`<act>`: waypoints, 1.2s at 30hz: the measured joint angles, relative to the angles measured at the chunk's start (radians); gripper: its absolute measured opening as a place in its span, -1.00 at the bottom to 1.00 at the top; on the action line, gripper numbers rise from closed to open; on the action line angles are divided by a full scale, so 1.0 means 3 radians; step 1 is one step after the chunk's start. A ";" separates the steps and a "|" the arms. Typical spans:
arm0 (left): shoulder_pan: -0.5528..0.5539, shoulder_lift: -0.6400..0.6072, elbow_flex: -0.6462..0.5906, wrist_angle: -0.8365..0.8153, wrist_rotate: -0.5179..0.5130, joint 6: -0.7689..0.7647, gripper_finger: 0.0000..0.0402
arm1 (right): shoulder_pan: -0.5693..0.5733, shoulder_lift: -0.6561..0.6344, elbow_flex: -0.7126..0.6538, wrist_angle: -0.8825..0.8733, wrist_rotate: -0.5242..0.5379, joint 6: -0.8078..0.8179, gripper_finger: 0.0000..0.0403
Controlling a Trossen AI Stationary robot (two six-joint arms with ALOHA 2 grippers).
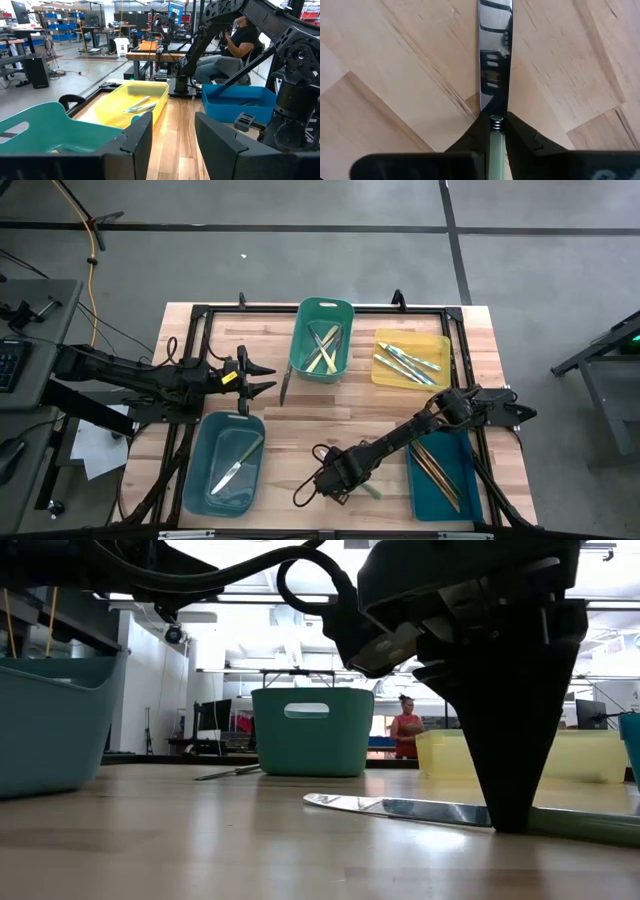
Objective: Sort silverware by color (type)
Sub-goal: Put the green knife into the left blue bin
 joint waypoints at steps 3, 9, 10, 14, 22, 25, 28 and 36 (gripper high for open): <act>0.0000 0.0000 0.0000 -0.0001 0.0000 0.0000 -0.30 | 0.0000 0.0000 -0.0001 0.0001 0.0001 -0.0014 -0.85; 0.0001 0.0000 0.0000 -0.0001 0.0000 0.0000 -0.30 | 0.0000 0.0000 -0.0001 0.0001 0.0001 -0.0025 -0.86; 0.0000 0.0001 0.0000 0.0000 0.0000 0.0000 -0.30 | 0.0000 0.0000 -0.0001 0.0001 0.0001 -0.0025 -0.86; 0.0001 0.0000 0.0000 0.0000 0.0000 0.0000 -0.30 | 0.0000 0.0000 -0.0001 0.0003 0.0001 -0.0025 -0.86; 0.0000 0.0001 0.0000 -0.0001 0.0000 0.0000 -0.30 | 0.0000 0.0000 -0.0001 0.0003 0.0003 -0.0101 -0.86; 0.0001 0.0000 0.0000 -0.0001 0.0000 0.0000 -0.30 | 0.0000 -0.0023 -0.0006 -0.0004 0.0037 -0.0202 -0.86; 0.0001 0.0000 0.0000 -0.0001 0.0000 0.0000 -0.30 | -0.0002 -0.0076 -0.0011 -0.0036 0.0104 -0.0265 -0.86; 0.0001 0.0001 0.0000 -0.0012 0.0000 0.0001 -0.30 | -0.0031 -0.0250 -0.0019 -0.0203 0.0313 -0.0328 -0.89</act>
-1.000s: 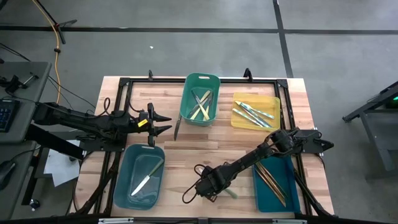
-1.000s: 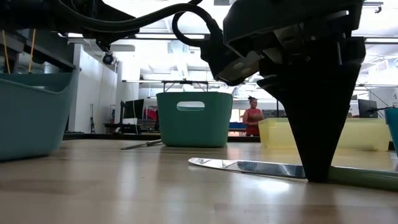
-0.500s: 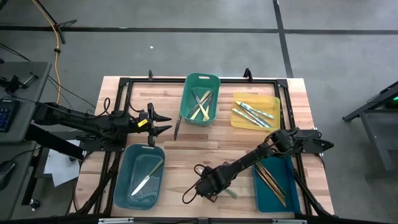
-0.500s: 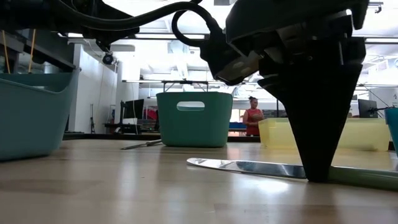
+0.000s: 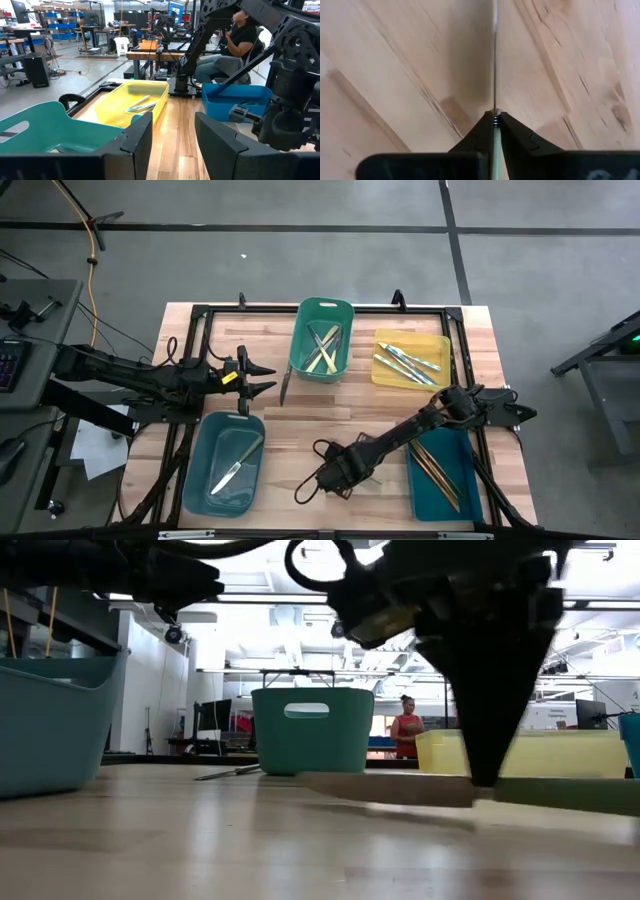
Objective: Sort silverware by color (type)
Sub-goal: Put the green knife into the left blue bin
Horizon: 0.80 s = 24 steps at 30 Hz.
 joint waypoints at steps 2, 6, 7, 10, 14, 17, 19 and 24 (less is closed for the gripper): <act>0.0000 0.0000 0.0000 -0.0003 0.0000 0.0000 -0.30 | 0.0003 -0.0007 -0.0001 -0.0056 -0.0002 -0.0027 -0.92; 0.0000 0.0000 -0.0001 -0.0001 0.0000 0.0000 -0.30 | 0.0003 -0.0075 0.0001 -0.0124 0.0017 -0.0048 -1.00; 0.0000 0.0000 -0.0001 -0.0003 0.0000 0.0000 -0.30 | 0.0002 -0.0085 0.0003 -0.0146 0.0050 -0.0048 -1.00; 0.0000 0.0000 -0.0001 -0.0002 0.0000 0.0000 -0.30 | -0.0007 -0.0105 0.0003 -0.0243 0.0113 -0.0048 -0.99; 0.0000 0.0000 -0.0001 -0.0002 0.0000 0.0000 -0.30 | -0.0014 -0.0112 0.0005 -0.0283 0.0125 -0.0123 -1.00; 0.0000 -0.0001 -0.0001 -0.0002 0.0000 0.0000 -0.30 | -0.0013 -0.0113 0.0008 -0.0280 0.0137 -0.0135 -0.97; 0.0000 -0.0001 -0.0001 -0.0001 0.0000 0.0000 -0.30 | -0.0013 -0.0114 0.0008 -0.0280 0.0137 -0.0150 -0.96; 0.0000 0.0000 -0.0001 -0.0001 0.0000 -0.0001 -0.30 | 0.0000 -0.0127 -0.0058 -0.0279 0.0164 -0.0251 -0.89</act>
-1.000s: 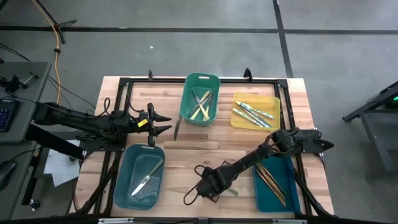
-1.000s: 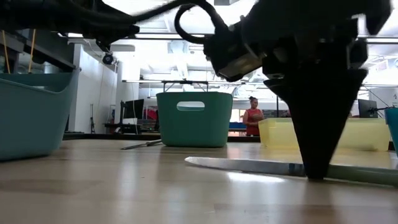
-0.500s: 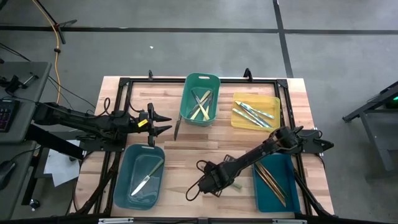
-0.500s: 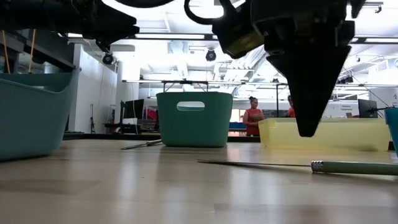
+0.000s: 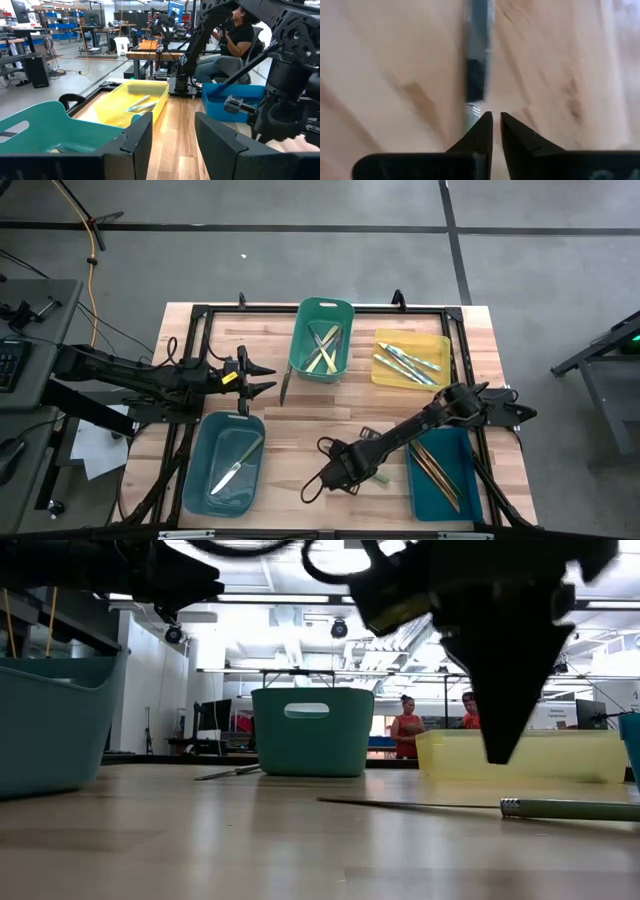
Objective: Sort silverware by color (type)
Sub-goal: Put the green knife into the left blue bin
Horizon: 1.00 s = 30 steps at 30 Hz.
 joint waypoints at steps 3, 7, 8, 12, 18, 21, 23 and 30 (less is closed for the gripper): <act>0.0000 -0.0001 0.0000 -0.0009 0.0000 -0.0002 -0.30 | 0.0018 -0.0071 -0.0155 0.0009 0.0025 -0.0036 -0.79; 0.0000 0.0000 -0.0001 -0.0043 0.0000 -0.0026 -0.30 | 0.0032 -0.0269 -0.0349 0.0418 -0.0039 -0.0050 -0.65; 0.0000 0.0000 -0.0001 -0.0043 0.0000 -0.0026 -0.30 | 0.0039 -0.0330 -0.0394 0.0542 -0.0036 -0.0059 -0.62; 0.0000 -0.0001 -0.0001 -0.0044 0.0000 -0.0026 -0.30 | 0.0069 -0.0416 -0.0518 0.0631 -0.0032 -0.0106 -0.52; 0.0000 0.0000 -0.0001 -0.0043 0.0000 -0.0026 -0.30 | 0.0079 -0.0409 -0.0892 0.1002 -0.0225 -0.0033 -0.50; 0.0000 0.0000 -0.0001 -0.0043 0.0000 -0.0026 -0.30 | 0.0078 -0.0408 -0.0934 0.1120 -0.0259 -0.0043 -0.50; 0.0000 -0.0001 -0.0001 -0.0043 0.0000 -0.0026 -0.30 | 0.0078 -0.0408 -0.0939 0.1132 -0.0227 -0.0058 -0.50; 0.0000 0.0000 -0.0001 -0.0046 -0.0001 -0.0026 -0.30 | 0.0060 -0.0408 -0.0950 0.1228 -0.0104 -0.0111 -0.50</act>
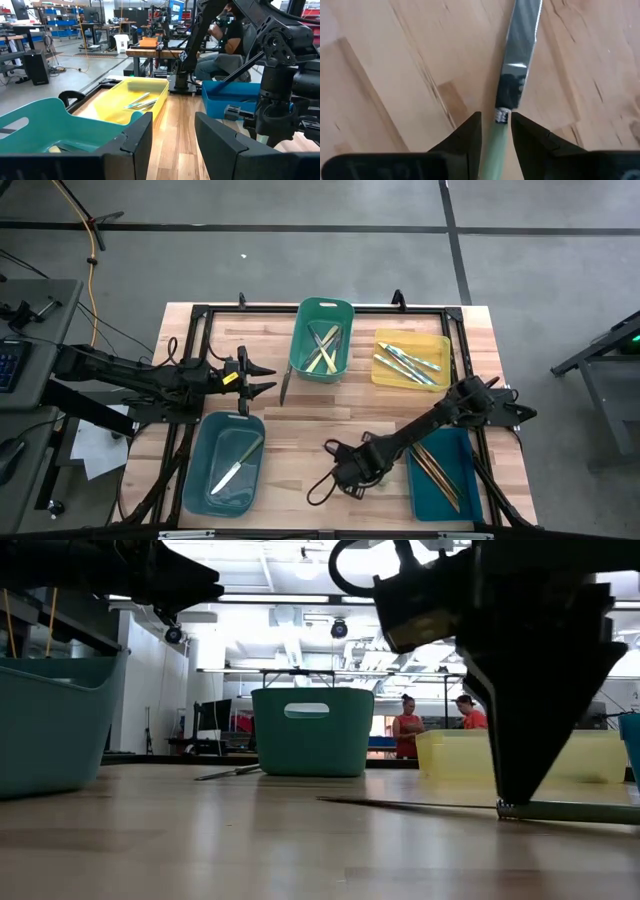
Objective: Sort silverware by color (type)
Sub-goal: Put the green knife into the left blue bin
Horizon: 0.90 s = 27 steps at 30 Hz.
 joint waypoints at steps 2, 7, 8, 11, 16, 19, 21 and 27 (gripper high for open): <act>0.0001 -0.0001 0.0000 0.0000 0.0000 0.0000 -0.30 | -0.0013 0.0000 0.0000 0.0054 -0.0002 0.0000 -0.50; 0.0001 0.0000 0.0000 0.0000 0.0000 -0.0001 -0.30 | -0.0032 0.0070 0.0000 0.0083 -0.0101 -0.0009 -0.50; 0.0001 0.0000 0.0000 -0.0004 0.0000 -0.0001 -0.30 | -0.0031 0.0085 0.0000 0.0073 -0.0109 -0.0009 -0.50; 0.0001 -0.0001 0.0000 -0.0003 0.0000 -0.0001 -0.30 | -0.0030 0.0114 0.0012 0.0045 -0.0114 -0.0006 -0.50; 0.0001 0.0000 0.0000 -0.0003 0.0000 -0.0001 -0.30 | -0.0030 0.0122 0.0013 0.0032 -0.0123 -0.0008 -0.50; 0.0001 0.0000 0.0000 -0.0003 0.0000 -0.0001 -0.30 | -0.0030 0.0125 0.0013 0.0026 -0.0124 -0.0009 -0.54; 0.0001 -0.0001 0.0000 -0.0003 0.0000 -0.0001 -0.30 | -0.0031 0.0125 0.0010 0.0025 -0.0118 -0.0009 -0.60; 0.0001 0.0000 0.0000 -0.0003 0.0000 -0.0003 -0.30 | -0.0032 0.0128 0.0009 0.0021 -0.0104 -0.0039 -0.84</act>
